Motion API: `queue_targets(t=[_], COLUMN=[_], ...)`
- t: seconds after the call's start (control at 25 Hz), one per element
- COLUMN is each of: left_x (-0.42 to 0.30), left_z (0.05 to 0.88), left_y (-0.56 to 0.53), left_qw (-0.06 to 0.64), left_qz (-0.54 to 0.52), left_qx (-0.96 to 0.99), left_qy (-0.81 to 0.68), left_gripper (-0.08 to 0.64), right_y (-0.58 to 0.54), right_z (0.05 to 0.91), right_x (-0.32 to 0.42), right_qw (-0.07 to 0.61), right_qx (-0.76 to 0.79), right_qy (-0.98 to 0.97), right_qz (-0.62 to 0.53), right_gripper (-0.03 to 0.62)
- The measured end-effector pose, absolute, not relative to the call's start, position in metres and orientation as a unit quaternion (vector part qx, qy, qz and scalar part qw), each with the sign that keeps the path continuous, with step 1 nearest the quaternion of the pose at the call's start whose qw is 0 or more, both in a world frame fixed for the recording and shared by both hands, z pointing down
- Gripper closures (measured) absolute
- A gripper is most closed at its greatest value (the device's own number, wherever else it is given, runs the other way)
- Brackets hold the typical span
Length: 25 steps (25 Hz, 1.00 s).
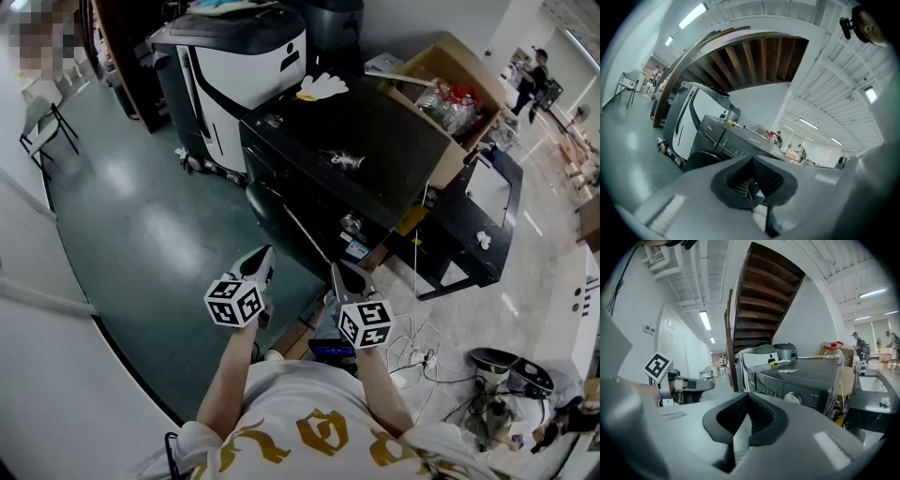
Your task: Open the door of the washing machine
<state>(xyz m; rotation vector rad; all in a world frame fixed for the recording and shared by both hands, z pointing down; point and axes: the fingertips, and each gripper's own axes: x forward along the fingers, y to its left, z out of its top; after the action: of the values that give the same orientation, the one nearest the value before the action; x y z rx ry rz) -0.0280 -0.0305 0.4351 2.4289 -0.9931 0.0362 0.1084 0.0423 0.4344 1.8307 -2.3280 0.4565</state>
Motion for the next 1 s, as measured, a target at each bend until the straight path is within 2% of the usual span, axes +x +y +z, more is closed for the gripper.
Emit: queue_targets(t=[0.56,0.6,0.68,1.0], left_x=[-0.020,-0.019,-0.018,-0.006], left_z=[0.445,0.447,0.452,0.467], left_y=[-0.033,-0.034,-0.036,-0.045], left_qw=[0.266,0.269,0.271,0.279], left_qz=[0.018,0.020,0.030,0.043], left_qx=[0.893,0.891,0.889,0.885], left_qy=[-0.363,-0.364,-0.368,-0.371], left_gripper=[0.560,0.546,0.458,0.429], right_y=[0.041,0.040,0.039,0.037], right_z=[0.447,0.451,0.458,0.472], right_x=[0.111,0.111,0.111,0.126], right_qw=[0.072,0.072,0.074,0.095], right_qx=[0.597,0.595,0.592,0.599], right_qy=[-0.778,-0.778,-0.776,-0.766], right_qz=[0.179,0.190,0.206,0.215], right_gripper=[0.572,0.571,0.571,0.540])
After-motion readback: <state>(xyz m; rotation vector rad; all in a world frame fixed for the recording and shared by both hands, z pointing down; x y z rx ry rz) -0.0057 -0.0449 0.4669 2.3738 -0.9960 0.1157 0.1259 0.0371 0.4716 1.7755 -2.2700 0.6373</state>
